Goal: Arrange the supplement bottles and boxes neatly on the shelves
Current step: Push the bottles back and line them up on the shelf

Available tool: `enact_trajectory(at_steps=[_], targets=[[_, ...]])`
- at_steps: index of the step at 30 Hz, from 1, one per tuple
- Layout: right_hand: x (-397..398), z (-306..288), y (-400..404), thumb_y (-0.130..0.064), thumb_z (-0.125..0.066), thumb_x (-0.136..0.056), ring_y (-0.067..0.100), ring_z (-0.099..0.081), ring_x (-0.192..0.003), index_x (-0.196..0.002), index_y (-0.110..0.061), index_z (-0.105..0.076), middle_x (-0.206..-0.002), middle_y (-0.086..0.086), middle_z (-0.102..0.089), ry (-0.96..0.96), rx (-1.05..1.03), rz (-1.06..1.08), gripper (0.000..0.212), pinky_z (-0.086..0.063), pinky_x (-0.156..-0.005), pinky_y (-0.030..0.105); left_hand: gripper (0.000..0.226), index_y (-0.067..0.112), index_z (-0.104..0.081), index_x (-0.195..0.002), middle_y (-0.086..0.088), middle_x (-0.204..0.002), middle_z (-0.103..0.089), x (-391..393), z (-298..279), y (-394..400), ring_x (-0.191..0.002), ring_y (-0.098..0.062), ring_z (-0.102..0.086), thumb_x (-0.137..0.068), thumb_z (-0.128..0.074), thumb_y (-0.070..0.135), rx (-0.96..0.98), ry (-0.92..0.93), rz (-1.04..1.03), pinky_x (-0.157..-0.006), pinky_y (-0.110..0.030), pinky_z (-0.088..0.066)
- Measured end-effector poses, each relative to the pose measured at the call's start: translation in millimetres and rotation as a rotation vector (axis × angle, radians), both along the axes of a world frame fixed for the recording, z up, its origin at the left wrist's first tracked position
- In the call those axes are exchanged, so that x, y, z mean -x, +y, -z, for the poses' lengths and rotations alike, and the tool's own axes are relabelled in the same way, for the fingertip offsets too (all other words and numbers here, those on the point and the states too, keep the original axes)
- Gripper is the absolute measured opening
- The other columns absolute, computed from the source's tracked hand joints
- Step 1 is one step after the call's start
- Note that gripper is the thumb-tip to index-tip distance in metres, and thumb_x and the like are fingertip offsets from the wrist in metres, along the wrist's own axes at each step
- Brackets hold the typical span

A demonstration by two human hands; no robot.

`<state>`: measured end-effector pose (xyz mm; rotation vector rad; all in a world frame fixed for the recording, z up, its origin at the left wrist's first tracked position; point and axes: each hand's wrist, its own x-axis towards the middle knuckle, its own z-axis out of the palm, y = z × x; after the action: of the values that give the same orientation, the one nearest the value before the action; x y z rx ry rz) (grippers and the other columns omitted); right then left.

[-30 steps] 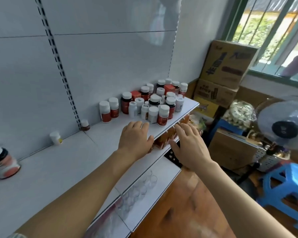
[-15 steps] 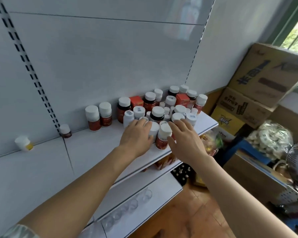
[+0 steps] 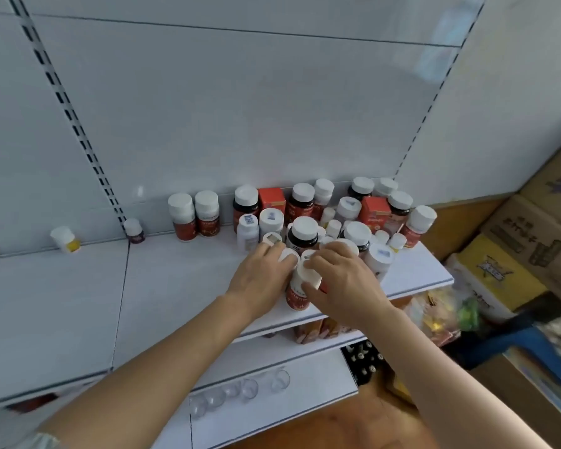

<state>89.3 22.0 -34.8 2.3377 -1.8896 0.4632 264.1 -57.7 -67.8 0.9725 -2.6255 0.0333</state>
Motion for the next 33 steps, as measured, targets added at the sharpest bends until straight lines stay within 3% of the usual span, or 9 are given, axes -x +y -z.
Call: enact_trajectory(at_steps=[5,12,15,20,28,33], targets=[[11,2,-2,-0.036,-0.069,-0.082,0.025,-0.053,-0.110,-0.102,-0.012,-0.069,-0.103,0.000,-0.070,-0.033,0.004,-0.077,0.031,-0.049,-0.090,0.036,0.022,0.009,-0.058,-0.105,-0.016,-0.122,-0.058,4,1,8,-0.105,-0.036,-0.051,-0.084,-0.064,0.008,-0.064,0.029,-0.076,-0.084,-0.042,-0.047],[24,-3,0,-0.024,-0.076,-0.079,0.030,-0.056,-0.105,-0.104,-0.007,-0.071,-0.101,0.004,-0.070,-0.160,0.046,-0.167,0.031,-0.052,-0.082,0.041,0.036,0.021,-0.048,-0.127,0.003,-0.136,-0.042,-9,-1,19,-0.104,-0.025,-0.057,-0.094,-0.059,0.031,-0.371,0.240,-0.279,-0.086,-0.040,-0.048],[24,-12,-6,-0.023,-0.075,-0.082,0.025,-0.059,-0.092,-0.108,-0.009,-0.069,-0.105,0.003,-0.069,-0.263,0.066,-0.211,0.030,-0.052,-0.075,0.039,0.038,0.023,-0.053,-0.129,0.006,-0.133,-0.045,-26,-16,19,-0.110,-0.015,-0.054,-0.094,-0.060,0.034,-0.411,0.359,-0.300,-0.094,-0.034,-0.046],[4,-34,-22,-0.023,-0.071,-0.087,0.019,-0.064,-0.080,-0.114,-0.012,-0.068,-0.111,0.001,-0.066,-0.367,0.044,-0.309,0.030,-0.055,-0.073,0.035,0.032,0.026,-0.059,-0.125,0.008,-0.123,-0.050,-60,-42,19,-0.103,-0.011,-0.054,-0.094,-0.061,0.034,-0.426,0.455,-0.323,-0.089,-0.026,-0.047],[-56,-42,-54,-0.023,-0.070,-0.088,0.010,-0.059,-0.080,-0.115,-0.014,-0.067,-0.107,-0.004,-0.066,-0.342,-0.011,-0.376,0.029,-0.041,-0.073,0.004,0.027,0.033,-0.060,-0.120,0.013,-0.126,-0.059,-120,-39,5,-0.105,-0.006,-0.057,-0.094,-0.061,0.036,-0.491,0.553,-0.407,-0.089,-0.026,-0.047],[-98,-43,-86,-0.025,-0.071,-0.087,0.025,-0.056,-0.097,-0.115,-0.014,-0.067,-0.108,-0.001,-0.068,-0.273,0.030,-0.351,0.031,-0.047,-0.084,0.036,0.029,0.041,-0.059,-0.117,0.023,-0.116,-0.054,-166,-33,-18,-0.100,-0.003,-0.057,-0.088,-0.066,0.040,-0.497,0.560,-0.419,-0.088,-0.031,-0.052]])
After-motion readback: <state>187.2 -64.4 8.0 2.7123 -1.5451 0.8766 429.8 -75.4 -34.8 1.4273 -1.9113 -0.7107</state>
